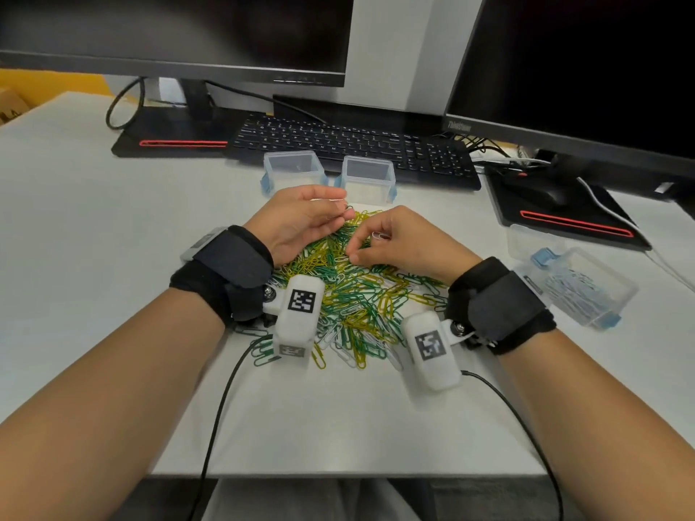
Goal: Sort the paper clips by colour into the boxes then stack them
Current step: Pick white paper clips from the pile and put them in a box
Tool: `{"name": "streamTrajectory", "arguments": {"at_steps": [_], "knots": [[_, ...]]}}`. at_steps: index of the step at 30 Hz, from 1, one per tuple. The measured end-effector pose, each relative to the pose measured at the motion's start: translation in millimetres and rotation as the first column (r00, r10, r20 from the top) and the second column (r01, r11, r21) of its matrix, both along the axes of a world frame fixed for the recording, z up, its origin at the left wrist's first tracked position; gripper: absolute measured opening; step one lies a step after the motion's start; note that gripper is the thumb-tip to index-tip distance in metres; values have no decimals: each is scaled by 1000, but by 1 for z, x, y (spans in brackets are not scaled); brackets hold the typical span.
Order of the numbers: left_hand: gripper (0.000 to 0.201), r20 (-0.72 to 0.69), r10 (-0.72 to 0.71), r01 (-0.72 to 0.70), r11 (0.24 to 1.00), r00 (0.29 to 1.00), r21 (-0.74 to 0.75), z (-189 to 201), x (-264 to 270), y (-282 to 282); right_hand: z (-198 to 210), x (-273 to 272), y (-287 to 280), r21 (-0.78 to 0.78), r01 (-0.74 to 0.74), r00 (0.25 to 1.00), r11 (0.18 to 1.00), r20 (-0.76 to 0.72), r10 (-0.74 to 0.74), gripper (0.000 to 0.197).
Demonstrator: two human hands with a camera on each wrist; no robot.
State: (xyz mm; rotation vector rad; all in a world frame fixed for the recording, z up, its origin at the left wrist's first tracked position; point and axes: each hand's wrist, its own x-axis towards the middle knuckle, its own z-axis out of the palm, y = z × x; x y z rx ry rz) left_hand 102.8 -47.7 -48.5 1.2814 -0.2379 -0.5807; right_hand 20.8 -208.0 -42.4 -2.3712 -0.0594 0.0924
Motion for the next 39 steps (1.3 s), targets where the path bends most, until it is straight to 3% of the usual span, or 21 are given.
{"name": "streamTrajectory", "arguments": {"at_steps": [3, 8, 13, 17, 21, 23, 25, 28, 32, 36, 37, 39], "knots": [[22, 4, -19, 19, 1000, 1000, 8, 0, -2, -1, 0, -1, -3, -11, -26, 1000, 1000, 13, 26, 7], [24, 9, -29, 29, 1000, 1000, -10, 2, -3, -2, -1, -3, -17, 304, 39, 998, 952, -60, -22, 15], [25, 34, -39, 38, 999, 999, 35, 2, -3, -2, -1, 1, -12, 101, -26, 993, 995, 119, 14, 12], [26, 126, -3, -7, 997, 992, 83, 2, -2, -3, -6, 4, -4, 4, -33, 994, 999, 101, 32, 13], [26, 109, 0, -8, 998, 994, 68, 1, -2, -3, -9, 5, 3, -30, -57, 992, 998, 112, 60, 8], [26, 103, -1, -6, 998, 995, 68, 0, -3, -4, -8, 4, 1, 14, -38, 991, 999, 126, 36, 10], [26, 101, -5, -2, 998, 995, 65, 0, -3, -5, -5, 4, -5, 185, 7, 994, 983, 108, -28, 11], [26, 92, -16, 12, 999, 996, 42, -1, -3, -6, -2, 2, -12, 525, 50, 999, 850, -34, -37, 12], [26, 79, -18, 17, 1000, 997, 15, -1, -3, -6, -1, 6, -16, 753, 141, 987, 643, -158, -31, 14], [26, 63, -9, 10, 1000, 998, -16, -1, -3, -7, 3, 9, -20, 951, 242, 954, 193, -270, 133, 15], [27, 61, -6, 8, 1000, 998, -24, -1, -3, -7, 4, 9, -21, 955, 254, 955, 156, -273, 119, 17], [29, 60, -2, 5, 999, 998, -38, -1, -3, -7, 5, 9, -22, 939, 253, 966, 233, -259, -4, 17]]}}
